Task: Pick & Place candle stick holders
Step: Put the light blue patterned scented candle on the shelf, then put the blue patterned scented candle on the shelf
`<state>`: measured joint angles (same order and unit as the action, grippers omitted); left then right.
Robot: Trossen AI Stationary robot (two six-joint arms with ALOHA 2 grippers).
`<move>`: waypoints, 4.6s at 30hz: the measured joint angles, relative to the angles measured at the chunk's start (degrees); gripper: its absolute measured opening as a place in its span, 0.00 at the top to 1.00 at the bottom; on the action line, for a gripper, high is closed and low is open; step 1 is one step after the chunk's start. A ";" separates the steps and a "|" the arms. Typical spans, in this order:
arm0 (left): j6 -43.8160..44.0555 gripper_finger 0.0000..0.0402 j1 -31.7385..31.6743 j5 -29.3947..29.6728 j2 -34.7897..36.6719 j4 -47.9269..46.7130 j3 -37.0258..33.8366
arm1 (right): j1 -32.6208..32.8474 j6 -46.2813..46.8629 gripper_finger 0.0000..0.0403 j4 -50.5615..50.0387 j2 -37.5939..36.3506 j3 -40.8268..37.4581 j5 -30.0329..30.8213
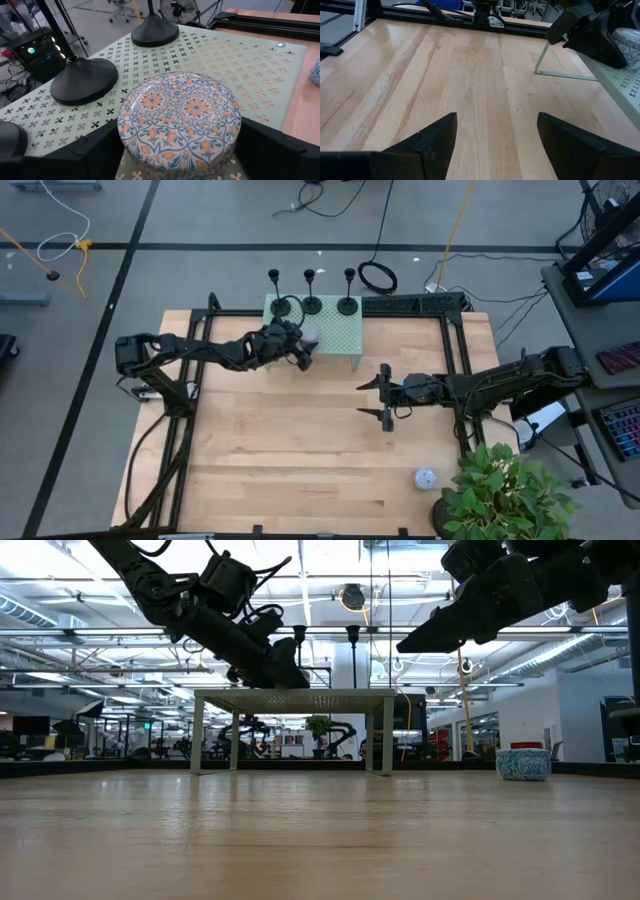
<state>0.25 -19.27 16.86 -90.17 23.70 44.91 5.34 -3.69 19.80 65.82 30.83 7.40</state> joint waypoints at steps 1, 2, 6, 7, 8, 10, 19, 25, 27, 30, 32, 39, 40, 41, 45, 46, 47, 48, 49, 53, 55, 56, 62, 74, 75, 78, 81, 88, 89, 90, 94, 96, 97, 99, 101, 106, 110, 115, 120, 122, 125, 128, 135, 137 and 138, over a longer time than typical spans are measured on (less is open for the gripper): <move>0.00 0.15 0.00 0.02 0.00 0.00 0.00 | -0.01 0.00 0.34 -0.01 0.00 0.00 0.00; 0.00 0.16 0.00 0.07 0.00 0.00 0.00 | 0.00 0.01 0.34 0.00 0.00 0.00 0.00; 0.00 0.24 -0.11 1.32 1.48 -0.94 -0.08 | -0.01 0.01 0.34 0.01 0.00 0.00 0.00; 0.03 0.25 -0.15 1.36 2.00 -1.18 -0.07 | -0.02 0.01 0.34 0.01 0.00 0.00 0.00; 0.13 0.26 -0.15 1.36 2.73 -2.36 -0.07 | -0.02 0.01 0.34 -0.03 0.00 0.00 -0.02; 0.26 0.26 -0.15 1.36 4.29 -4.09 -0.09 | -0.02 0.01 0.34 0.00 0.00 0.00 0.00; 2.65 0.16 -0.15 1.54 10.55 -14.83 -0.02 | -0.01 0.01 0.34 -0.01 0.00 0.00 0.00; 4.83 0.27 -0.40 4.45 11.04 -18.96 0.09 | -0.02 0.01 0.34 0.00 0.00 0.00 0.00; 4.85 0.29 -0.54 4.71 11.02 -19.47 0.09 | 0.01 0.01 0.34 -0.01 0.00 0.00 0.00; 5.20 0.27 -0.55 5.31 11.02 -19.73 0.09 | 0.00 0.01 0.34 0.00 0.00 0.00 0.00; 5.15 0.23 -0.50 5.89 11.55 -20.55 0.09 | 0.01 0.01 0.34 0.01 0.00 0.00 0.00; 6.04 0.21 -0.53 7.33 14.01 -26.41 0.02 | 0.00 0.01 0.34 -0.01 0.00 0.00 0.00; 6.36 0.22 -0.55 7.35 14.36 -27.14 0.02 | -0.01 0.01 0.34 -0.01 0.00 0.00 -0.01; 6.48 0.24 -0.55 7.35 14.57 -27.69 0.02 | 0.01 0.01 0.34 -0.01 0.00 0.00 -0.01; 6.52 0.27 -0.55 7.20 14.77 -29.98 -0.23 | 0.01 0.01 0.34 0.01 0.00 0.00 -0.02; 6.51 0.28 -0.55 7.20 14.90 -30.53 -0.24 | 0.01 0.01 0.34 0.02 0.00 0.00 -0.02; 6.51 0.28 -0.55 7.21 15.05 -30.27 -0.22 | 0.01 0.01 0.34 0.01 0.00 0.00 -0.01; 6.51 0.29 -0.55 7.22 15.19 -30.31 -0.13 | 0.01 0.02 0.34 0.00 0.00 0.00 0.00; 6.54 0.29 -0.55 7.24 15.34 -30.81 -0.09 | 0.01 0.01 0.34 -0.01 0.00 0.00 -0.02; 6.95 0.31 -0.38 7.21 16.71 -31.62 -0.13 | 0.01 0.01 0.34 0.01 0.00 0.00 0.00; 6.27 0.32 -0.06 7.24 17.79 -31.91 -0.11 | 0.01 0.01 0.34 0.01 -0.02 0.00 0.00; 6.15 0.32 0.17 7.21 18.37 -31.79 -0.11 | 0.01 0.02 0.34 0.01 -0.03 0.00 0.00; 5.80 0.32 1.67 7.21 23.74 -31.66 -0.11 | 0.01 0.03 0.34 -1.44 -3.03 0.00 0.00; 2.53 0.32 8.98 3.54 32.06 -30.34 -0.07 | 0.01 12.96 0.34 -28.46 -16.30 0.02 0.92; 2.46 0.32 9.47 3.59 32.14 -30.20 -0.07 | 0.03 13.79 0.34 -31.41 -16.71 0.01 2.35; 2.45 0.32 10.60 3.61 32.06 -30.09 -0.07 | 0.02 18.00 0.34 -37.96 -16.78 0.00 9.21; 2.45 0.32 11.42 3.63 32.06 -29.99 -0.07 | -0.02 20.81 0.34 -42.30 -16.11 0.00 14.24; 2.47 0.32 11.91 3.76 32.06 -30.02 -0.07 | 0.01 21.05 0.30 -41.30 -15.14 -2.98 14.91; 2.47 0.32 11.91 3.76 32.06 -30.03 -0.07 | 0.01 21.05 0.29 -41.26 -15.12 -3.37 14.89; 2.49 0.32 11.91 3.78 32.06 -30.01 -0.07 | 0.01 21.05 0.28 -41.21 -15.12 -3.70 14.90; 2.51 0.32 11.91 3.80 32.06 -29.99 -0.07 | 0.01 21.05 0.25 -41.04 -15.15 -4.22 15.09; 2.51 0.32 11.91 4.12 32.06 -29.99 -0.07 | 0.01 21.44 0.24 -40.99 -15.15 -4.57 15.77; 2.51 0.32 11.91 4.20 32.06 -29.99 -0.07 | 0.01 22.21 0.23 -41.03 -15.15 -4.91 16.83; 2.54 0.32 11.91 4.20 32.06 -29.99 -0.07 | -0.19 24.53 0.22 -41.08 -15.15 -5.85 19.53; 2.67 0.32 11.91 4.20 32.06 -29.99 -0.07 | -0.67 27.35 0.21 -41.21 -15.15 -6.93 21.33; 2.84 0.32 11.91 4.20 32.06 -29.99 -0.07 | -2.71 29.45 0.18 -41.11 -15.15 -9.28 22.93; 2.92 0.32 11.91 4.19 32.06 -29.99 -0.07 | -4.70 33.17 0.18 -40.76 -15.17 -11.17 24.02; 2.93 0.32 11.91 4.20 32.06 -30.01 -0.07 | -5.83 34.21 0.18 -41.10 -15.15 -13.42 21.42; 3.04 0.32 11.91 4.20 32.06 -30.05 -0.07 | -5.81 34.90 0.18 -41.09 -15.15 -14.48 20.86; 3.06 0.32 11.91 4.20 32.06 -30.05 -0.07 | -5.81 35.18 0.18 -41.08 -15.15 -14.51 20.83; 3.06 0.32 11.91 4.18 32.06 -30.08 -0.07 | -5.79 35.81 0.18 -41.08 -15.15 -14.51 21.00; 3.06 0.32 11.91 4.18 32.06 -30.10 -0.07 | -5.79 35.82 0.18 -41.08 -15.15 -14.51 21.00; 3.38 0.32 11.91 4.18 32.06 -30.50 -0.07 | -5.79 39.40 0.18 -40.62 -15.15 -14.51 20.85; 3.96 0.32 11.91 4.18 32.06 -31.04 -0.07 | -5.81 40.11 0.19 -39.27 -15.15 -14.51 20.85; 4.29 0.32 11.91 4.18 32.06 -31.45 -0.07 | -5.81 40.08 0.20 -38.29 -15.12 -14.51 20.84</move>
<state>4.54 -7.35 21.04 -58.11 -7.75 44.84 -0.47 36.39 -18.49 50.70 16.32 28.24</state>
